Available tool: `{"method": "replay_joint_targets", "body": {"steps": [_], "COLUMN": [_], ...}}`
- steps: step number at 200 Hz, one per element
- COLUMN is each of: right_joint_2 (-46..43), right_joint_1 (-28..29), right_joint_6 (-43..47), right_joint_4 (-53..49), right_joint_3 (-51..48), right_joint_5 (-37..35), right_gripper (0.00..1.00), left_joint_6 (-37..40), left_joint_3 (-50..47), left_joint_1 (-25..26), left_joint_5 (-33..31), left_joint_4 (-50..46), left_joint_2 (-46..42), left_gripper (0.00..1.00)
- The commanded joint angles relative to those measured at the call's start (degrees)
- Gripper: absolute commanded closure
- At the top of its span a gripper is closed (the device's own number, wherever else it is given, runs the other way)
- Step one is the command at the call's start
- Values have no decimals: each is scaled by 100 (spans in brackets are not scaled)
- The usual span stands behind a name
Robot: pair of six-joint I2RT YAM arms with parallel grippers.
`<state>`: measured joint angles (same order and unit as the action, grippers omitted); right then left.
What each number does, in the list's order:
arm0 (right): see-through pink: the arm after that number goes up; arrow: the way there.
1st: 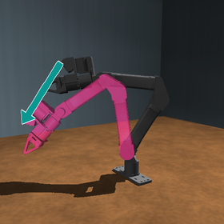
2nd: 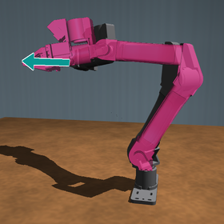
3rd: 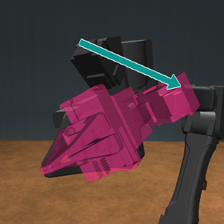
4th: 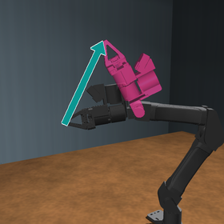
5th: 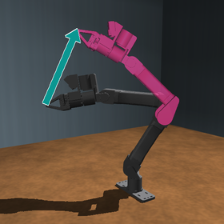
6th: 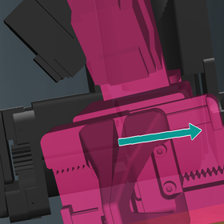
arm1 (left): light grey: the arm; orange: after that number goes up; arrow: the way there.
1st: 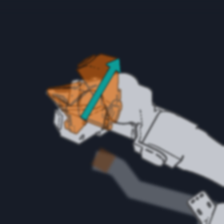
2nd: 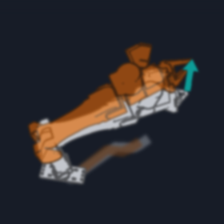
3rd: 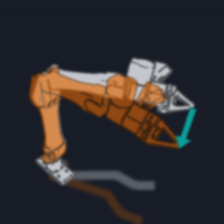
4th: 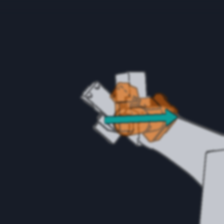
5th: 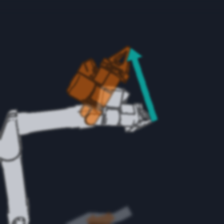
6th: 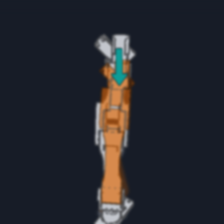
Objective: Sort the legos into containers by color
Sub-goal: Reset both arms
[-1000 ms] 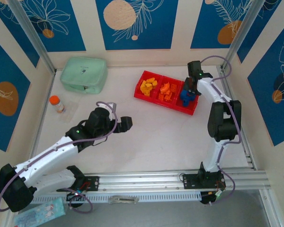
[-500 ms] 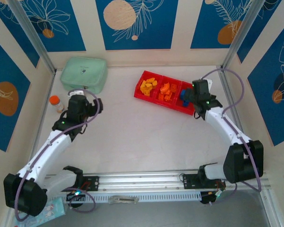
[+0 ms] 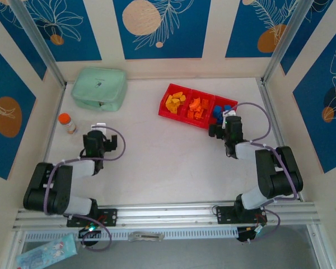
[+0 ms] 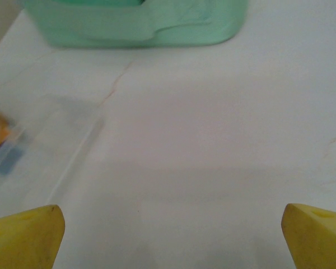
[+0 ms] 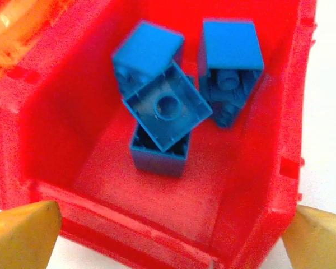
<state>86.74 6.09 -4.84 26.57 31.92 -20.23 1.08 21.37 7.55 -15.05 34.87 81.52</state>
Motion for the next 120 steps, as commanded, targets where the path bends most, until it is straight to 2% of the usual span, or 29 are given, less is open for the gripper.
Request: {"method": "replay_joint_targets", "body": {"steps": [1,14,18,24,27,33,41,48,57,65,82,120], "right_joint_2": [-162,142,136,32,8,81,88,29,59,24,20,60], "right_joint_1": [-529,-564,-544,-535,-587,-734,-687,-567,-542,-479,-626,-591], "right_joint_6": [-59,-57,-19,-3,-50,-150,-146,-74,-63,-26,-95,-53], "right_joint_4": [1786,2908,2688,1811,1588,2031,2078,1831,2122,1976,1868,1915], "right_joint_3": [-796,-1184,-1084,-744,-647,-799,-814,-755,-868,-832,-777,-768], "right_joint_5": [1399,1600,1607,1536,1607,1874,1737,1430,1383,1275,1618,1553], "right_gripper": [1,1,1,1,1,1,1,1,1,1,1,1], "left_joint_6": [400,356,349,370,358,311,227,168,55,84,76,59], "left_joint_3": [130,-209,-306,-375,-363,-249,-51,-41,-43,-70,-88,-80], "left_joint_1": [-52,-98,-111,-122,-122,-122,-127,-186,-201,-201,-201,-201], "left_joint_5": [816,840,858,833,833,765,548,596,412,366,324,293], "left_joint_4": [1359,2234,2528,2869,2791,2358,2031,2067,2002,2129,2156,2130], "left_joint_2": [415,709,816,926,881,783,828,838,816,843,838,826], "left_gripper": [1,1,1,1,1,1,1,1,1,1,1,1]}}
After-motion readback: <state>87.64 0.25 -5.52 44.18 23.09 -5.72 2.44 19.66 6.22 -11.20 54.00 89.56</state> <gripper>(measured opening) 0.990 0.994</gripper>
